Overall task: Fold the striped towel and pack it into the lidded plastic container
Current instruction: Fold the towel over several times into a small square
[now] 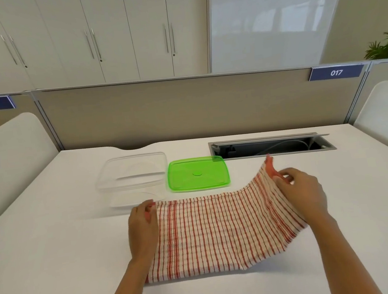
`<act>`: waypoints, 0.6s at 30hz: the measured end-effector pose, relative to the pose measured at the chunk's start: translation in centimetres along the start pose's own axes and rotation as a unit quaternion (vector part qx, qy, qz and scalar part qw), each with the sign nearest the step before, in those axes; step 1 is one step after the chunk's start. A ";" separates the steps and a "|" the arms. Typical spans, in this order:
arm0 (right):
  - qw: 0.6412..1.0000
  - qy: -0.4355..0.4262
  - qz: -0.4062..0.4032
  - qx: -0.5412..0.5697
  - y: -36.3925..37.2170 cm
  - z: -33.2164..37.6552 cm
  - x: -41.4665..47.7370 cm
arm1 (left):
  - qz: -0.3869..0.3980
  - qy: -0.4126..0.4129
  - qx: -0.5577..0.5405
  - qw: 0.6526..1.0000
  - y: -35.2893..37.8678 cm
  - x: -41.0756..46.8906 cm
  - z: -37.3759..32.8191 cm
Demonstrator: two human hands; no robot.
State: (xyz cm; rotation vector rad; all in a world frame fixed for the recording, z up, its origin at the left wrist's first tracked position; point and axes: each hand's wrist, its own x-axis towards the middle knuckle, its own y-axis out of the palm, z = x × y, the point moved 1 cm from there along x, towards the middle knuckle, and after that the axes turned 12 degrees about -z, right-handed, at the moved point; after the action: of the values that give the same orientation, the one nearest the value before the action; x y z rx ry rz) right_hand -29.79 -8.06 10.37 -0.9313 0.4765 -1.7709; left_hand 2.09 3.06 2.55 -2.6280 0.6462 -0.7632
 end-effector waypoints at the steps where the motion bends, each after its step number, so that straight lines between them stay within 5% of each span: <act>1: 0.999 -0.016 0.025 0.017 -0.1 1.8 -0.2 | 0.019 -0.031 -0.045 0.998 0.2 0.1 -1.3; 3: 0.995 -0.052 0.072 0.043 -0.1 5.1 -1.0 | 0.109 -0.113 -0.139 0.978 0.7 0.4 -4.3; 6: 0.984 -0.102 0.126 0.068 0.9 9.0 -3.3 | 0.269 -0.243 -0.263 0.894 1.7 0.1 -8.1; 10: 0.958 -0.158 0.216 0.100 3.3 11.7 -7.1 | 0.380 -0.305 -0.283 0.826 3.1 -0.2 -9.6; 14: 0.944 -0.146 0.270 0.123 4.5 11.1 -7.4 | 0.315 -0.262 -0.201 0.890 4.3 0.1 -9.0; 18: 0.978 -0.049 0.143 0.141 5.4 8.1 -5.5 | 0.250 -0.132 -0.076 0.956 3.9 0.1 -8.6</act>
State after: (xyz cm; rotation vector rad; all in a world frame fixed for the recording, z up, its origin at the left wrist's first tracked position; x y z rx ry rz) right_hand -19.30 -4.27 9.64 -0.7079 0.2700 -1.4766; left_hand -4.04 -1.84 7.81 -2.4608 1.2581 -0.2128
